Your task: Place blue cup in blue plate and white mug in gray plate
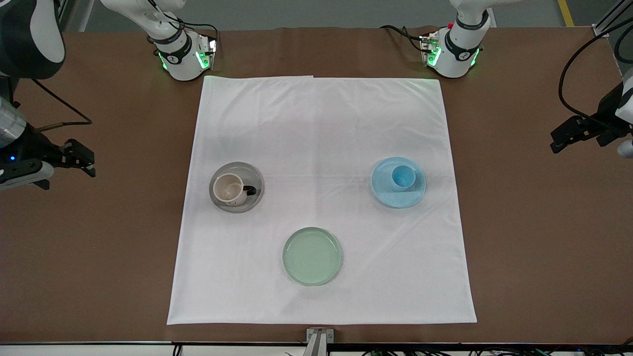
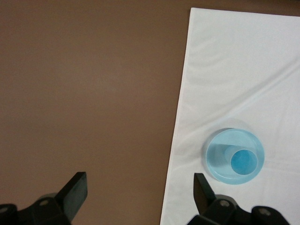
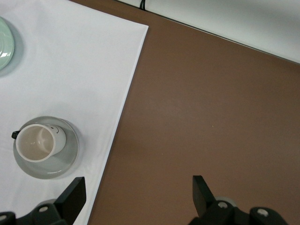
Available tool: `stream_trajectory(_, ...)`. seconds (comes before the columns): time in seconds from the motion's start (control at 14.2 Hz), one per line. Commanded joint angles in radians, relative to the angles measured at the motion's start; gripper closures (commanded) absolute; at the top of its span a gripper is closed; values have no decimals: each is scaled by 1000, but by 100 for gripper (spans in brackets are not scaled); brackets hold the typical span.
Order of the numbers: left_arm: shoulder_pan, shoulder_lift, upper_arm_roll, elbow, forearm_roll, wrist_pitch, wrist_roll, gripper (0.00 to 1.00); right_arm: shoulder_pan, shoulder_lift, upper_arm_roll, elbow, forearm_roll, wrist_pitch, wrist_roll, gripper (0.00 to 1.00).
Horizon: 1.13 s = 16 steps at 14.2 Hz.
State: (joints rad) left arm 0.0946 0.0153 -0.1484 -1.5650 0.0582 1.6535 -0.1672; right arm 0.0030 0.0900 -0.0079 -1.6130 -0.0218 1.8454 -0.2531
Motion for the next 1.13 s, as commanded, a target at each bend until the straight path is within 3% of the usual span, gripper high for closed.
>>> stream_trajectory(0.0, 2, -46, -7, -39, -40, -11, -8, 0, -15, -2, 17, 15, 8, -81, 224, 0)
stream_trajectory(0.49, -7, -55, -22, -38, -38, -55, 2, 0, -31, -91, 17, -47, 5, -129, 276, 0)
stream_trajectory(0.78, -4, -72, -49, -38, -32, -87, -9, 0, -55, -87, 16, 31, 14, -173, 288, 0)
stream_trajectory(1.06, -4, -83, -57, -38, -32, -103, -8, 0, -54, -85, 20, 35, 14, -172, 285, 0)
